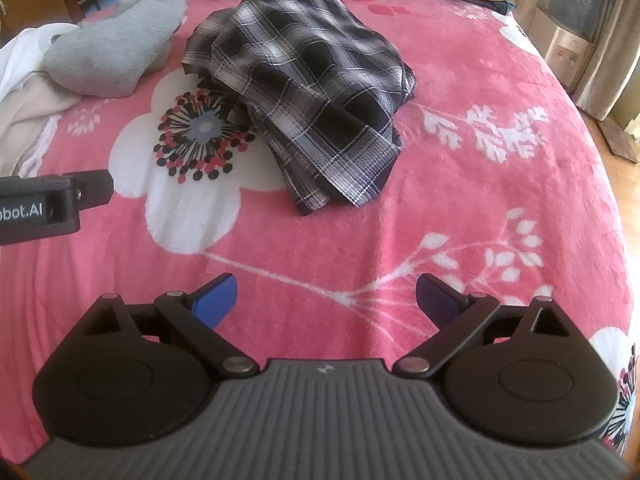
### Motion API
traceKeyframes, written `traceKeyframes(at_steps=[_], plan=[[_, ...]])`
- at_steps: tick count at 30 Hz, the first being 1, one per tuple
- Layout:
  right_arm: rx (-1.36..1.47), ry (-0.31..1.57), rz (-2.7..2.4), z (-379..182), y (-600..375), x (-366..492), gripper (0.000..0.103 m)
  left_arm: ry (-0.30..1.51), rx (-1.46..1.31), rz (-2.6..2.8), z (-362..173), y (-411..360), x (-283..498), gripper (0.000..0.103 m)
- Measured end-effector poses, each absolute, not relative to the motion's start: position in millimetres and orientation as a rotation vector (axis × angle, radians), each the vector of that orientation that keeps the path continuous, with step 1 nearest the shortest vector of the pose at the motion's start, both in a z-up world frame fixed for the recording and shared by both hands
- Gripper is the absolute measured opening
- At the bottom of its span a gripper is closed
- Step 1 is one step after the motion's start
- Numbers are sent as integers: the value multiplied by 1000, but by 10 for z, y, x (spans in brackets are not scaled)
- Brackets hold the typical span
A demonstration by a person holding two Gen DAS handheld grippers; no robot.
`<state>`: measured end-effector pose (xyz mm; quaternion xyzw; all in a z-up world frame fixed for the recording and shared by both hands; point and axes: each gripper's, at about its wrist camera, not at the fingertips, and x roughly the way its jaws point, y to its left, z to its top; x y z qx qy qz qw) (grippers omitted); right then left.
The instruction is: Fold clothes
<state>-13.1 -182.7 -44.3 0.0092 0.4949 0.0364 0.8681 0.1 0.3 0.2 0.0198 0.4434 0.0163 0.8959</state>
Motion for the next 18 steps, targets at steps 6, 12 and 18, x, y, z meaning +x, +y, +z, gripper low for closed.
traceKeyframes(at_steps=[6, 12, 18], plan=[[9, 1028, 61, -426, -1833, -121, 96, 928, 32, -5, 11, 23, 3, 103], [4, 1017, 42, -405, -1831, -125, 96, 920, 28, 11, 1, 10, -6, 102], [0, 1012, 33, -386, -1831, -126, 96, 896, 45, 55, 8, 12, -10, 103]])
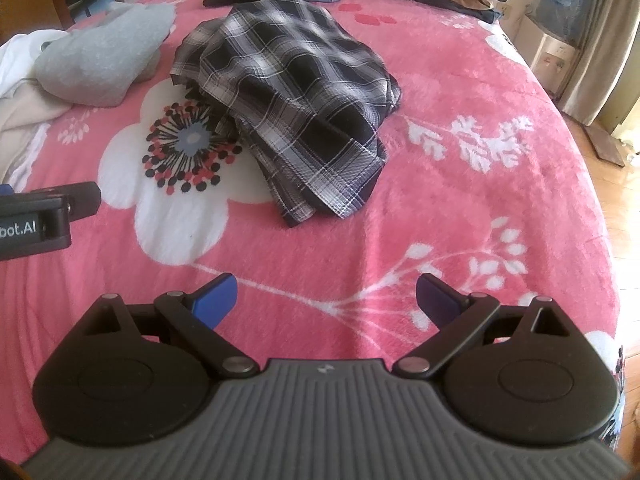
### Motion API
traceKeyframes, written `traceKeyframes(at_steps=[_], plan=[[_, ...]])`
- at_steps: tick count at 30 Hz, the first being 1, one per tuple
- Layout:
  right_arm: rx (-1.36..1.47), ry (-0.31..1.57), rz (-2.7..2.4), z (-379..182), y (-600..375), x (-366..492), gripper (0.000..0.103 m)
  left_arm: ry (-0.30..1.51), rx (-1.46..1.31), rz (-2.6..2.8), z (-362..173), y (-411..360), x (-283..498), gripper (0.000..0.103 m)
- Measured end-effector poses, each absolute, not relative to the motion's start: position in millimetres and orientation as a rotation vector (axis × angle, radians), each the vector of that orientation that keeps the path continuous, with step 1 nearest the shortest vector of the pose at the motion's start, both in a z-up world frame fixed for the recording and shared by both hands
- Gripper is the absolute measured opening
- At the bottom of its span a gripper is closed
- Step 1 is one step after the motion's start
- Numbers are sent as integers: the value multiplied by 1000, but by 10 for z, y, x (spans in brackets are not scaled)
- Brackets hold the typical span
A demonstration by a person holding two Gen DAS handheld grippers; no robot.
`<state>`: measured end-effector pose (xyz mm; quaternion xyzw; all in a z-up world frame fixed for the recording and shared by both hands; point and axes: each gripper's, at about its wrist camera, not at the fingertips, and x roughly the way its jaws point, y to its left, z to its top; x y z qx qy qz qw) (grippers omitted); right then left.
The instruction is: Fold clothes
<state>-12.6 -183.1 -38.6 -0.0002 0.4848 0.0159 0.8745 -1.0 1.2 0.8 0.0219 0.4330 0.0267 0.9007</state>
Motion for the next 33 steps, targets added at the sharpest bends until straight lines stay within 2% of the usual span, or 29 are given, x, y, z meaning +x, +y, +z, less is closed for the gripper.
traceKeyframes(at_steps=[33], plan=[[31, 1018, 3, -368, -1874, -124, 97, 907, 37, 70, -10, 5, -37, 103]])
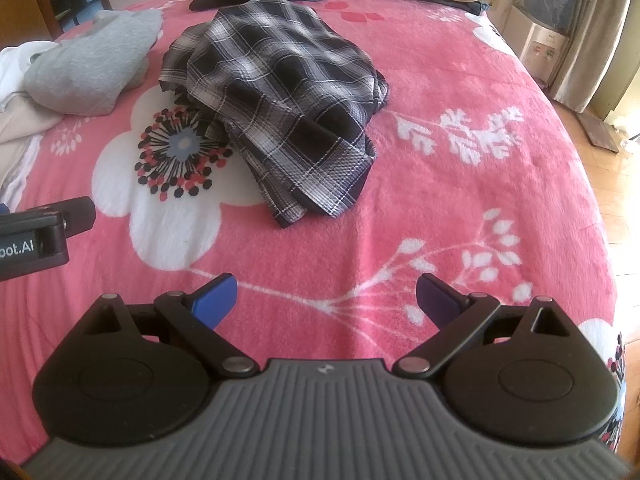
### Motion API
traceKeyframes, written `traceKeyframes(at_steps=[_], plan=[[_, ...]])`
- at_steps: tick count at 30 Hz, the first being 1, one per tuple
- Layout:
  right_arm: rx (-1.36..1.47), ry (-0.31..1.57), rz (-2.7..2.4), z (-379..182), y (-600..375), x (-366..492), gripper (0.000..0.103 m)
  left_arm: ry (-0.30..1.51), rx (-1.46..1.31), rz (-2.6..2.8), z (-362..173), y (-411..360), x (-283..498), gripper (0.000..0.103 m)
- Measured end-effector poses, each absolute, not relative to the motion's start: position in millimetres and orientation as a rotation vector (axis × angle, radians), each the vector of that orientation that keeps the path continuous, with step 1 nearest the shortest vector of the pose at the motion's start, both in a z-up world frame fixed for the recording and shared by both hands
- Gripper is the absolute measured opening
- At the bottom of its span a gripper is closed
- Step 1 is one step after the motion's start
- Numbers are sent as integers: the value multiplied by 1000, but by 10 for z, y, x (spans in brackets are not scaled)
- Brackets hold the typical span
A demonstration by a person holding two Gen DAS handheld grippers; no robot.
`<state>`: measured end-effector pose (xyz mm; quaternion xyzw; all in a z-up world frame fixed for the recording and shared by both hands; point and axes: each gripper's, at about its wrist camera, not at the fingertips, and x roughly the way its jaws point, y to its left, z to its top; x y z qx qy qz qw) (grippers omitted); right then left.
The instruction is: Fold clothes
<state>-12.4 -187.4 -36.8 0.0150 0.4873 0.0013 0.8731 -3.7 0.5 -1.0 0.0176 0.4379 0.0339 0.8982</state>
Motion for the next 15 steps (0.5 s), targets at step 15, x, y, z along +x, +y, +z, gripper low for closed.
traceKeyframes(at_steps=[15], plan=[[34, 1022, -3, -380, -1884, -120, 97, 914, 39, 75, -20, -4, -37, 103]])
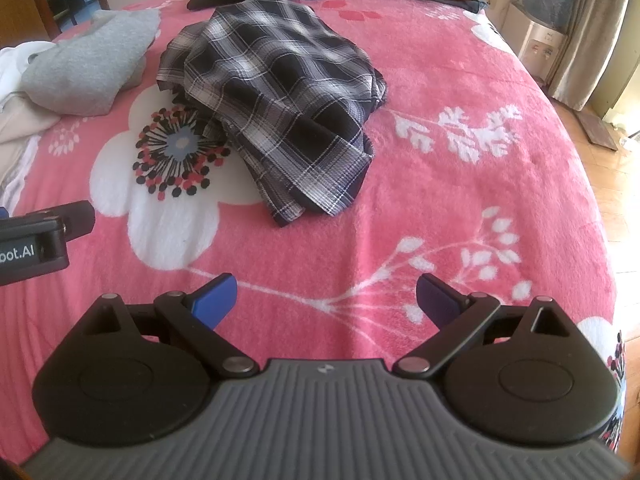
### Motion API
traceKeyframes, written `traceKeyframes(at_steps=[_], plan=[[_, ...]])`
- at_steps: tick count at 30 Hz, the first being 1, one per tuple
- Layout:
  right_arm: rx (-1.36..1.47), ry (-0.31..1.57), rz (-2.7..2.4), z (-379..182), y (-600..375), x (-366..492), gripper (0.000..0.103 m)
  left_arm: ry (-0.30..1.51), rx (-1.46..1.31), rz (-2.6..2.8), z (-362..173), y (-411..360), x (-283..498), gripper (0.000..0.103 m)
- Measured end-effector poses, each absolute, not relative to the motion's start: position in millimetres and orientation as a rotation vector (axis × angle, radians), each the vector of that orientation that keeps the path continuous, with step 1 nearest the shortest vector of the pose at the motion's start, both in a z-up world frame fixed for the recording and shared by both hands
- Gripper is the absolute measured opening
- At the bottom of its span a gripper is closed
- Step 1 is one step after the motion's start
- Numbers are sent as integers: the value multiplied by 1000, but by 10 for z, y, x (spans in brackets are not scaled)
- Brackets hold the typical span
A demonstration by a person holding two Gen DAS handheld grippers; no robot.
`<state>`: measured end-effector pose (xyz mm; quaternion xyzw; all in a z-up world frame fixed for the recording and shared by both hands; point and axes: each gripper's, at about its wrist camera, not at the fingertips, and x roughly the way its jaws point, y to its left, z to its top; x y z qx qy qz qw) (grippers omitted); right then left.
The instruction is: Fold clothes
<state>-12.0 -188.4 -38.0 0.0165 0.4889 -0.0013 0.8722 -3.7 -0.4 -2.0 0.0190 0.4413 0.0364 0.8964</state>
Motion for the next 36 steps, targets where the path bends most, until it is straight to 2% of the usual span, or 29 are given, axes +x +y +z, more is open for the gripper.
traceKeyframes(at_steps=[36], plan=[[35, 1034, -9, -464, -1871, -62, 97, 945, 33, 77, -171, -25, 54, 103]])
